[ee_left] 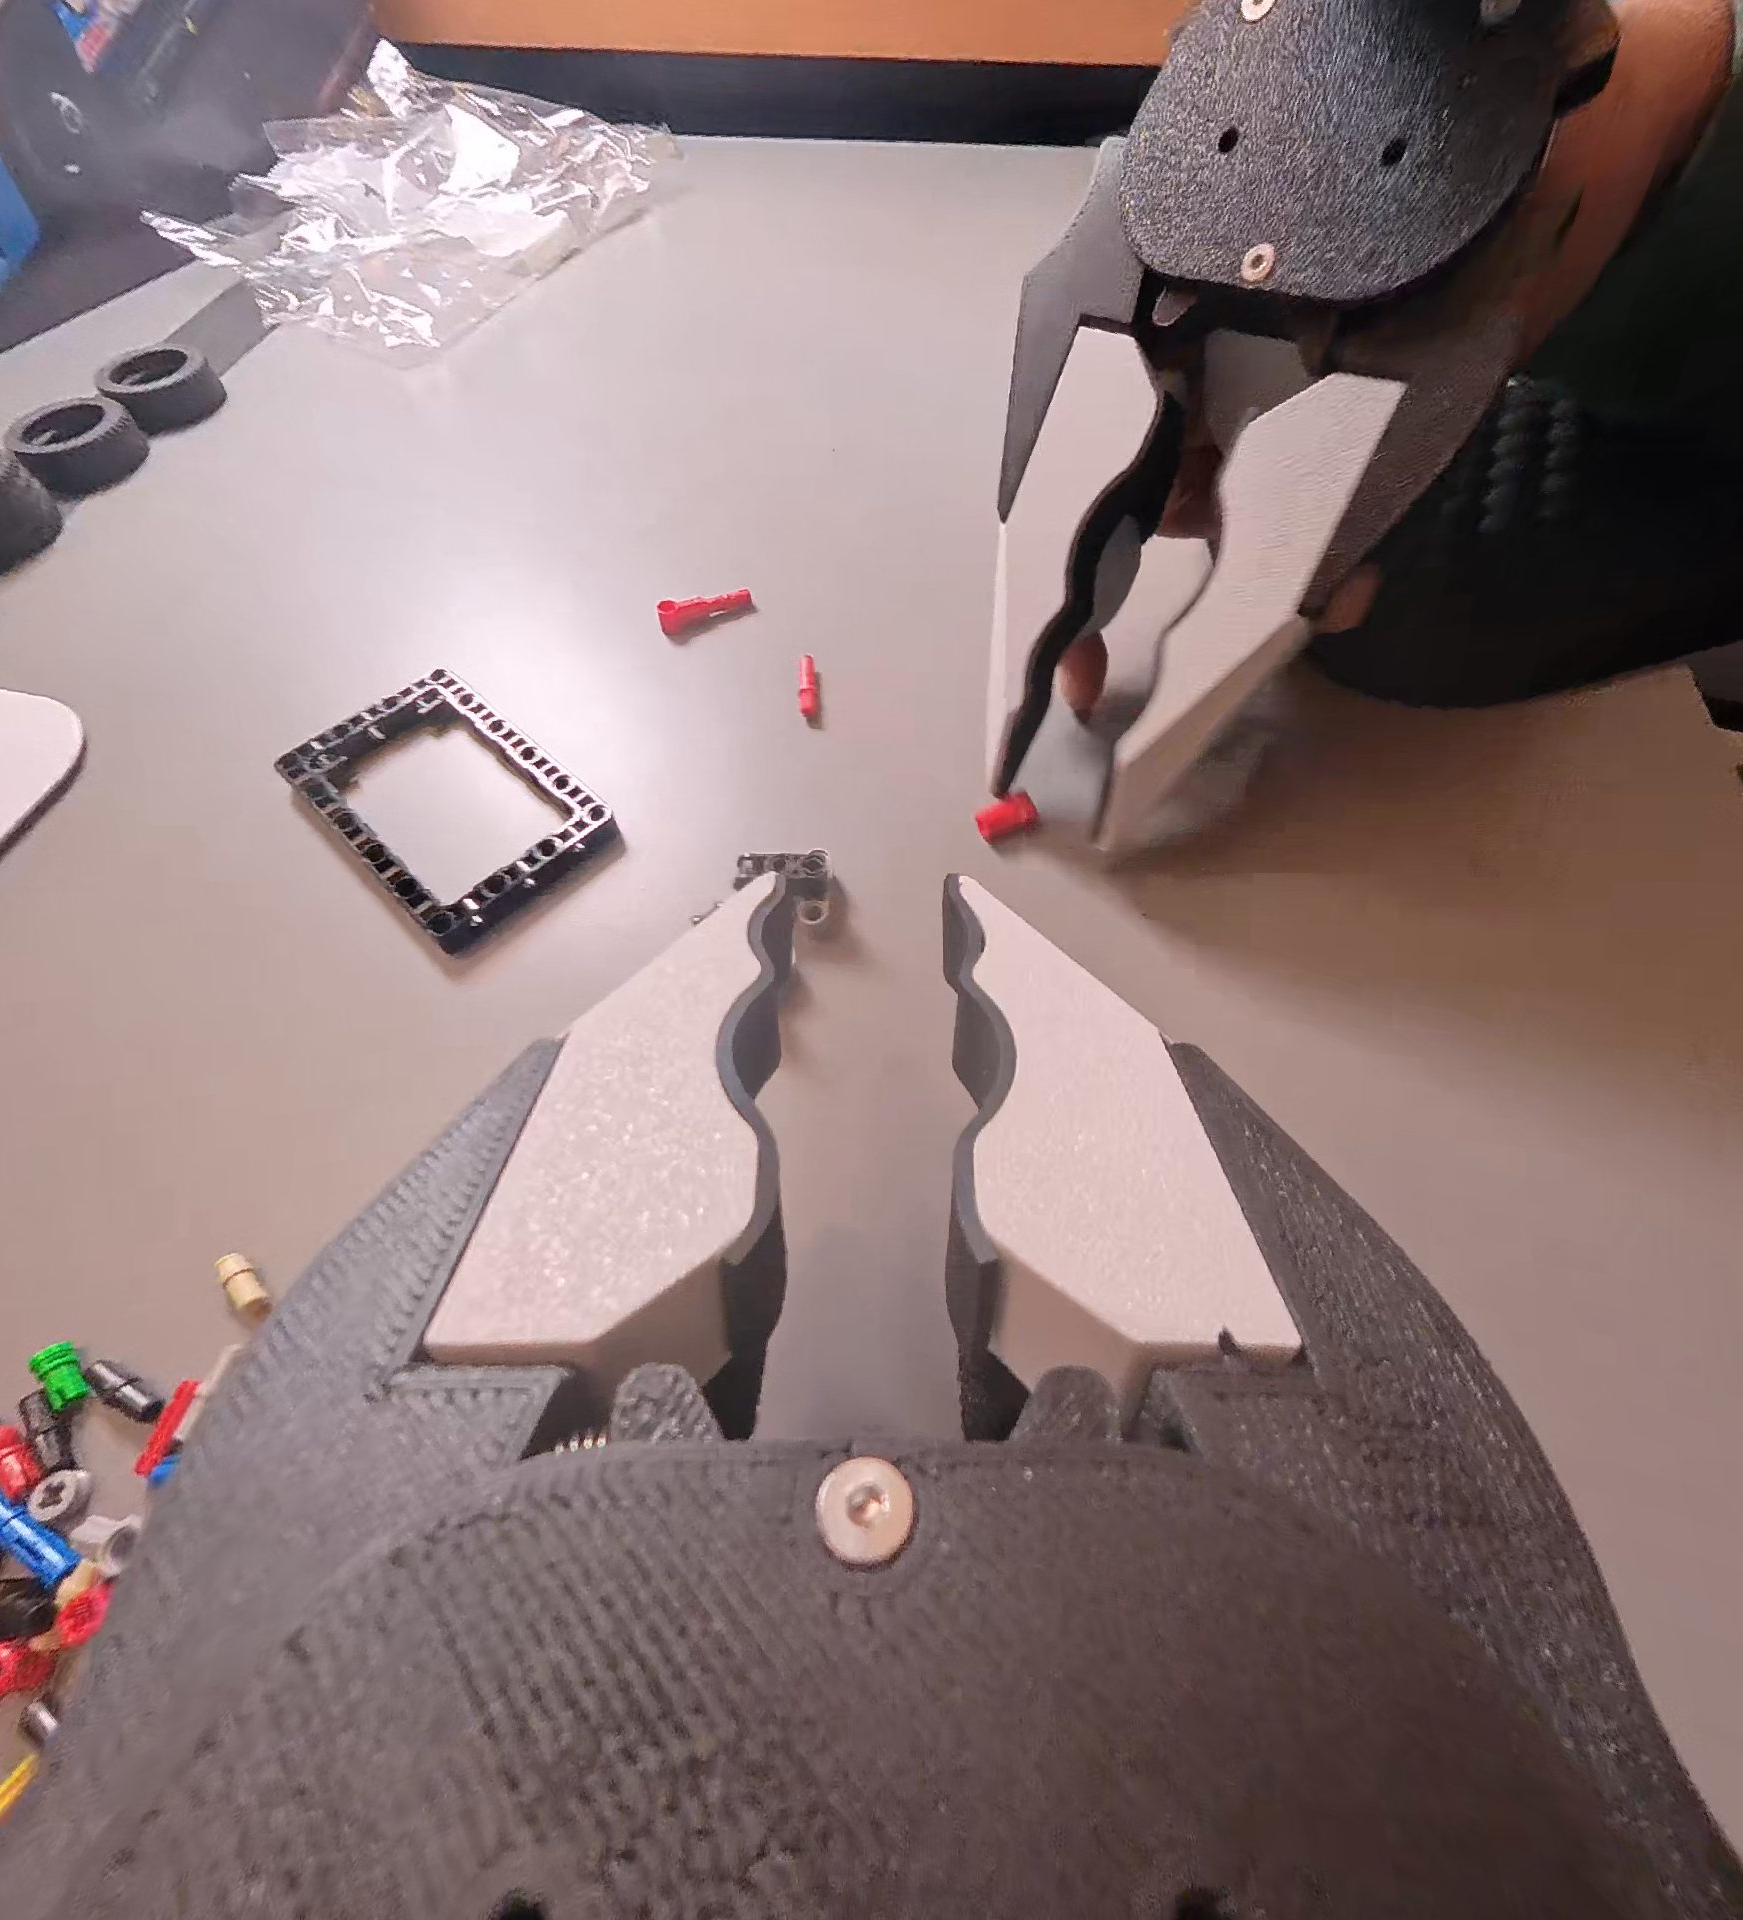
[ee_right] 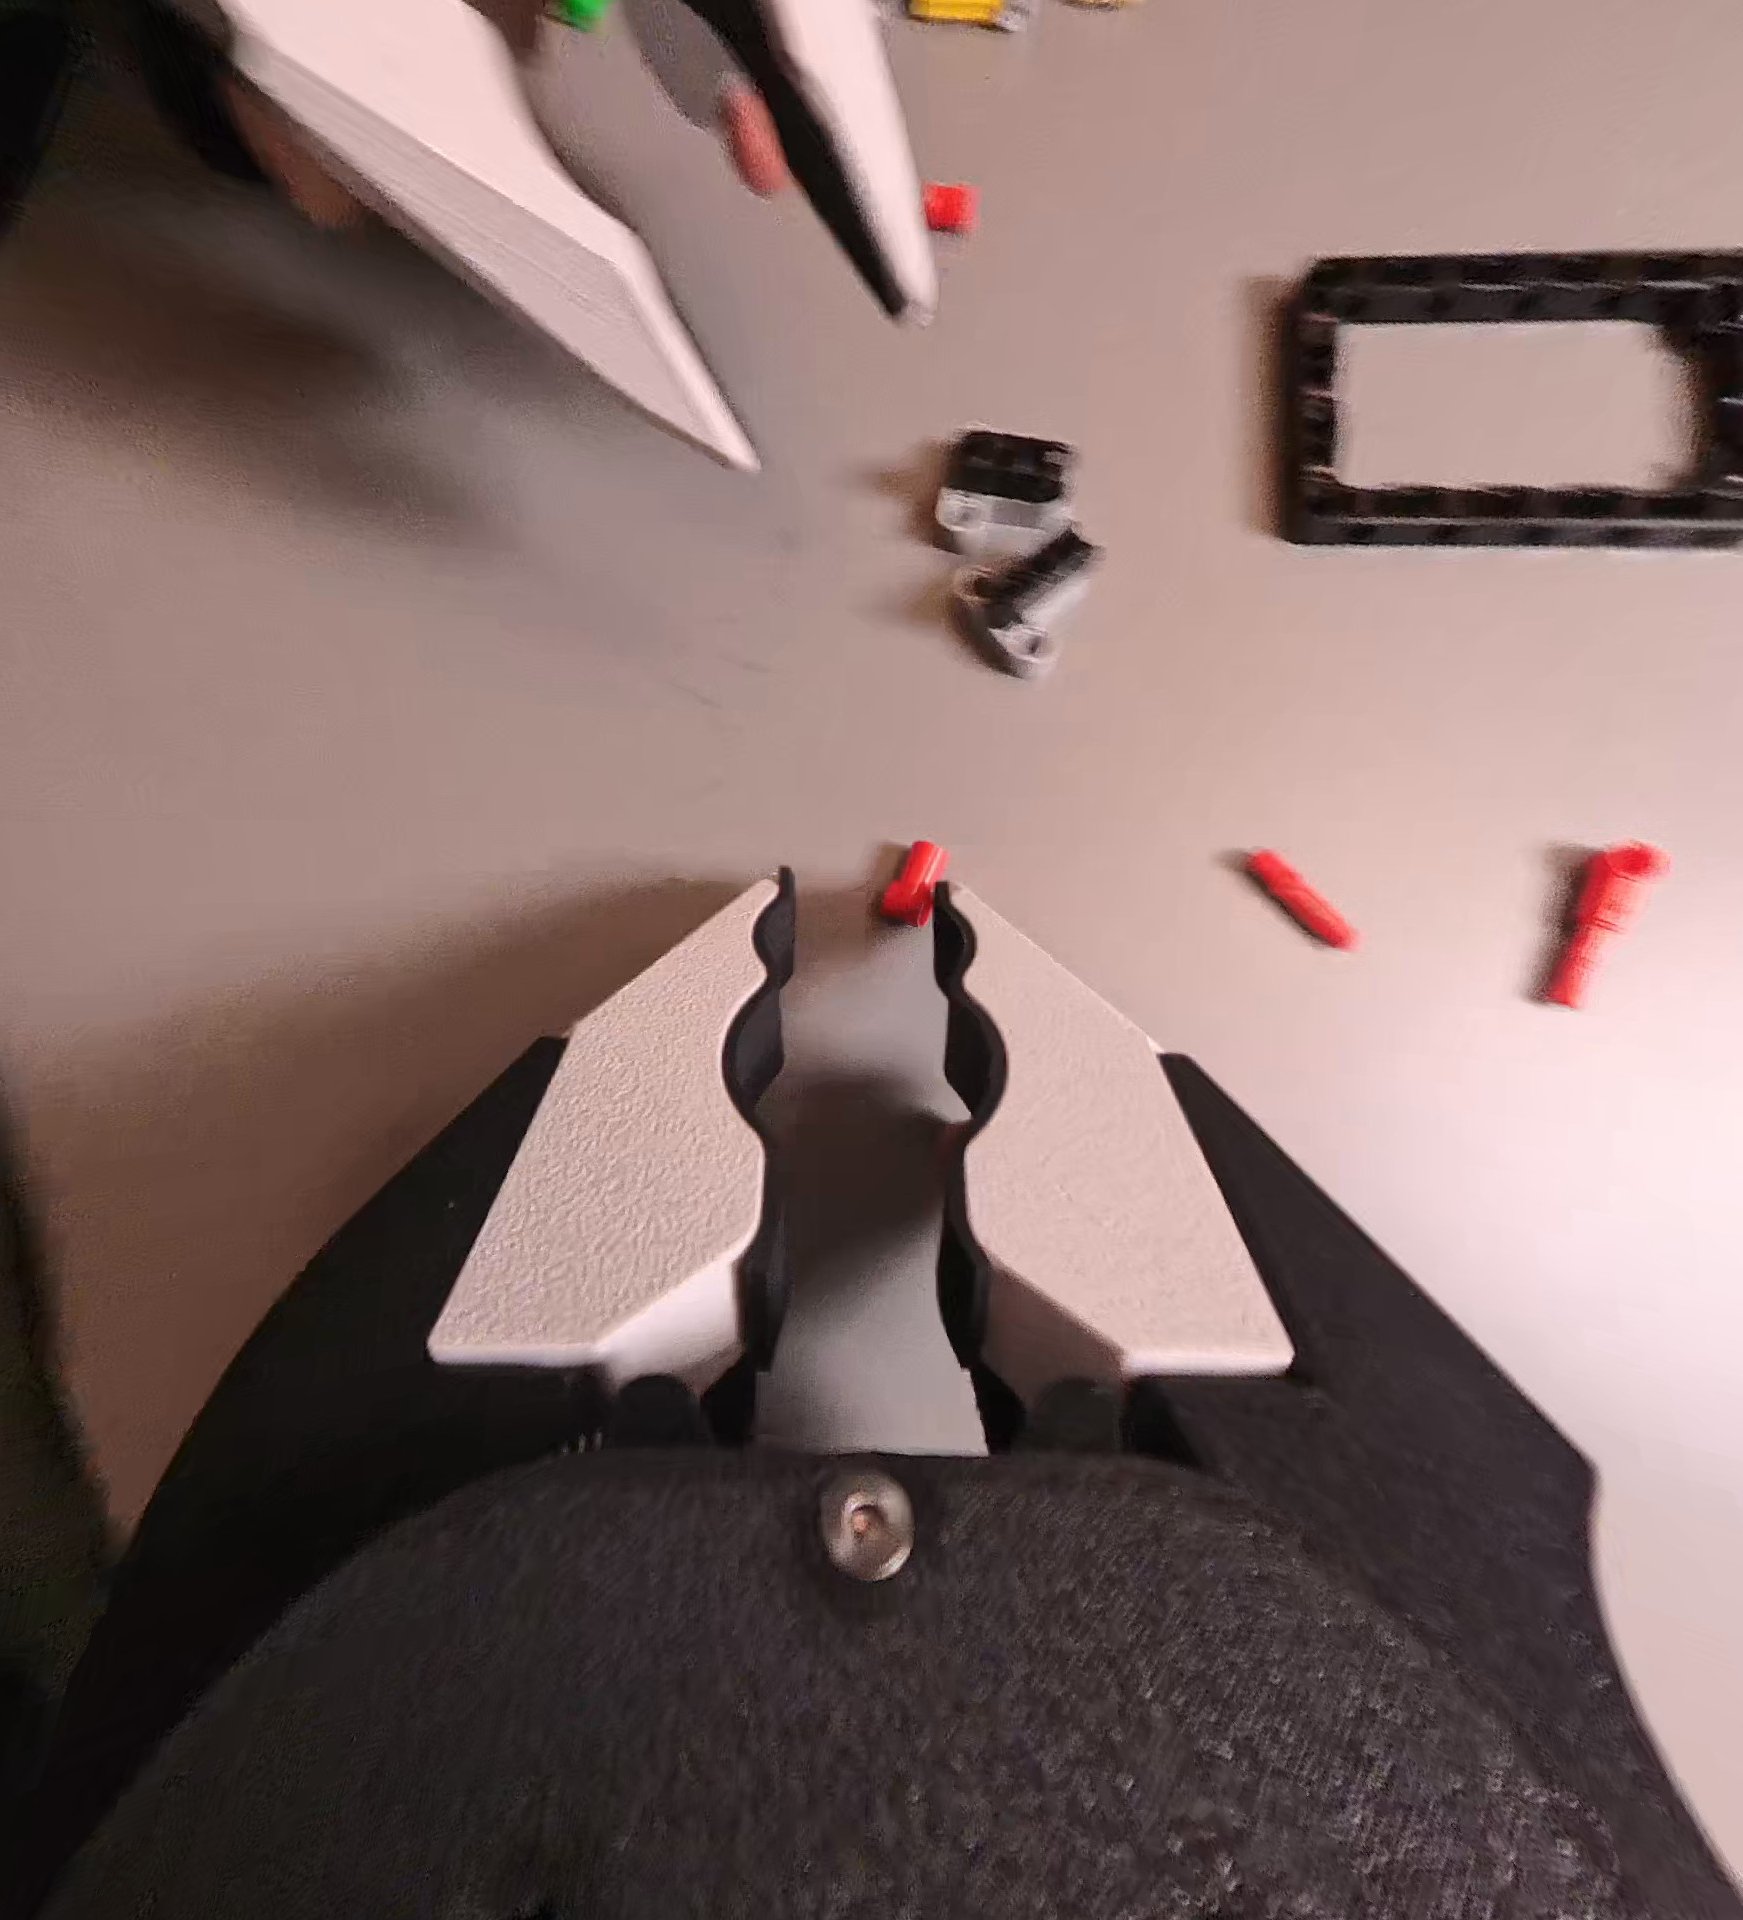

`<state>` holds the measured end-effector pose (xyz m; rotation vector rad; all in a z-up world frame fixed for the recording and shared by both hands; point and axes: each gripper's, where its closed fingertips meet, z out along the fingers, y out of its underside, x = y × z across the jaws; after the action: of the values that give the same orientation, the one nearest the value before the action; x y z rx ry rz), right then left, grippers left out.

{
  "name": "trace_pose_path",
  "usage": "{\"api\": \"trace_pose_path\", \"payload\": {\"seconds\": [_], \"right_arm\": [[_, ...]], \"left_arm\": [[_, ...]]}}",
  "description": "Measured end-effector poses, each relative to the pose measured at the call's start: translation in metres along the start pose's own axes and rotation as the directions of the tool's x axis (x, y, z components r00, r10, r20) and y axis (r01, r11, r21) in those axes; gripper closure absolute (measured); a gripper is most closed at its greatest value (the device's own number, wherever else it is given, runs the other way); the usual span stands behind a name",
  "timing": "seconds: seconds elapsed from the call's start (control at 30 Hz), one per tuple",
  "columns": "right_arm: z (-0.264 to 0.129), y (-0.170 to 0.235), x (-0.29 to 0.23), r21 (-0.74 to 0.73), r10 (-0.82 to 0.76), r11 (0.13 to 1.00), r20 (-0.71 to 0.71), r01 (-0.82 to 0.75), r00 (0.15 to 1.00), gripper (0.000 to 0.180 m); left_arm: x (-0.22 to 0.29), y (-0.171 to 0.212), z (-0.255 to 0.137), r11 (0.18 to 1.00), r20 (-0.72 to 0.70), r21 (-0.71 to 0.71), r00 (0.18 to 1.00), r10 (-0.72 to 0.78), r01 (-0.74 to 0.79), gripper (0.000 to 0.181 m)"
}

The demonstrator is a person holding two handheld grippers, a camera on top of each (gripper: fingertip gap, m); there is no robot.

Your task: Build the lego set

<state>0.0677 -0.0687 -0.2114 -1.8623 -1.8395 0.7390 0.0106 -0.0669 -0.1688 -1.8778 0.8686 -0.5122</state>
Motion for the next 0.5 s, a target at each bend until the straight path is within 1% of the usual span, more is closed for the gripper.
{"api": "trace_pose_path", "payload": {"seconds": [0.07, 0.13, 0.33, 0.43, 0.5], "right_arm": [[-0.003, -0.003, -0.025, 0.025, -0.024, 0.999, 0.129, 0.021, 0.991, 0.152], [-0.007, -0.002, -0.035, 0.046, -0.08, 0.996, 0.187, 0.073, 0.979, 0.153], [-0.005, 0.004, -0.023, 0.027, -0.175, 0.985, 0.147, 0.173, 0.973, 0.158], [-0.002, -0.004, -0.017, 0.051, -0.227, 0.973, 0.114, 0.223, 0.967, 0.158], [0.003, -0.009, -0.022, 0.075, -0.26, 0.965, 0.129, 0.252, 0.957, 0.158]], "left_arm": [[0.007, 0.003, 0.002, 1.0, -0.031, -0.016, 0.999, 0.009, -0.009, 0.154], [0.014, 0.006, 0.005, 0.999, -0.061, -0.04, 0.998, 0.021, -0.023, 0.156], [0.048, 0.023, 0.013, 0.985, -0.2, -0.169, 0.98, -0.008, -0.026, 0.154], [0.055, 0.027, 0.024, 0.976, -0.175, -0.216, 0.985, -0.011, -0.028, 0.156], [0.057, 0.029, 0.027, 0.971, -0.168, -0.235, 0.986, -0.003, -0.038, 0.156]]}}
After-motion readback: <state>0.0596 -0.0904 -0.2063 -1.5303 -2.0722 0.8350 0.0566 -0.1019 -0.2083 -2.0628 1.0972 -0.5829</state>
